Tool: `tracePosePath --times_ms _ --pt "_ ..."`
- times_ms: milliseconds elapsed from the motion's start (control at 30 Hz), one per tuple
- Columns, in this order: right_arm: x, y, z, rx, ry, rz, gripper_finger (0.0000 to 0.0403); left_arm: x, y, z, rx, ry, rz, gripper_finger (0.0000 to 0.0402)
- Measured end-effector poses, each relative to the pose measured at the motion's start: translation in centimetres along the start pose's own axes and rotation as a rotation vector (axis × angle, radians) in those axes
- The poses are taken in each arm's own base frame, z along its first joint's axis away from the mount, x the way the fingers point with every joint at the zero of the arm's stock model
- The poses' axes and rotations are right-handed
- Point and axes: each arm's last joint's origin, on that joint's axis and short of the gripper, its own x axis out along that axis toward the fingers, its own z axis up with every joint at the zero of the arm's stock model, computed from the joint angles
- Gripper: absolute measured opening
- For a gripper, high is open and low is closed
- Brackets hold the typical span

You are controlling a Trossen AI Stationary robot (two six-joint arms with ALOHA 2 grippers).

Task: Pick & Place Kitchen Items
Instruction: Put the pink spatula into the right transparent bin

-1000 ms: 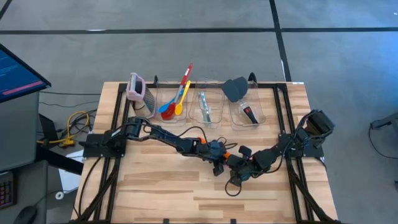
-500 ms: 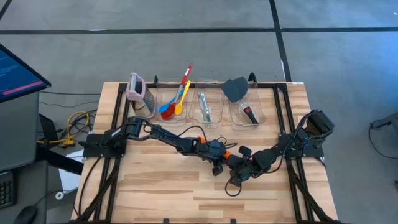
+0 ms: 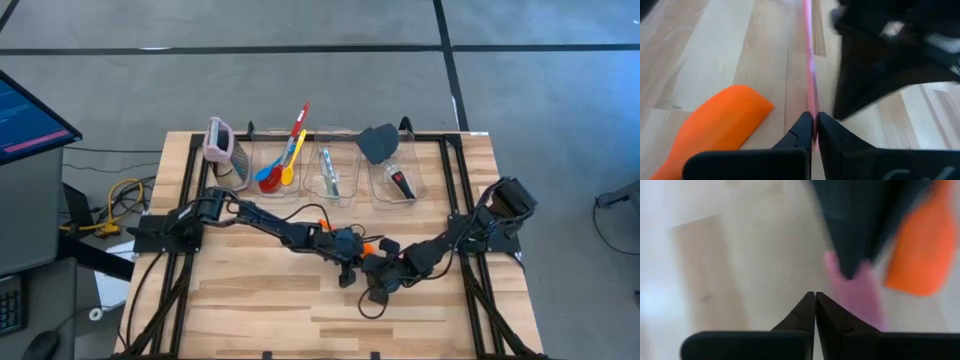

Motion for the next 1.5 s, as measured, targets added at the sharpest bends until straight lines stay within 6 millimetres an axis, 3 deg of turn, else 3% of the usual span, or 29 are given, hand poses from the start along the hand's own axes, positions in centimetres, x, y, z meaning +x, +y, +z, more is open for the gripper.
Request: tracePosePath --times_ms 167,300,500,833,1000,1233,1500 --pt "-1.8 1.1 1.5 -0.118 0.078 0.078 0.0019 -0.1 0.0 0.2 0.000 -0.002 0.008 0.0000" --pt "-3.7 1.3 2.5 -0.206 0.152 0.022 0.0032 -0.2 0.0 0.2 0.000 -0.006 0.017 0.0000" --pt "-5.0 0.3 2.1 -0.247 0.280 -0.106 0.0074 -0.2 0.0 0.2 -0.001 -0.004 0.018 0.0000" --pt "-3.9 -0.6 0.6 -0.255 0.340 -0.153 0.0197 -0.2 0.1 0.2 -0.001 -0.001 0.021 0.0000" --pt "-2.3 -1.9 -1.2 -0.259 0.372 -0.179 0.0226 -0.2 0.1 0.2 -0.002 0.000 0.023 0.0000" --pt "-1.1 -2.8 -2.2 -0.235 0.372 -0.144 0.0197 -0.2 0.1 0.2 -0.005 0.003 0.025 0.0000" --pt "-0.9 -2.5 -2.1 -0.239 0.359 -0.115 0.0054 -0.3 0.1 0.2 -0.005 0.004 0.022 0.0000"
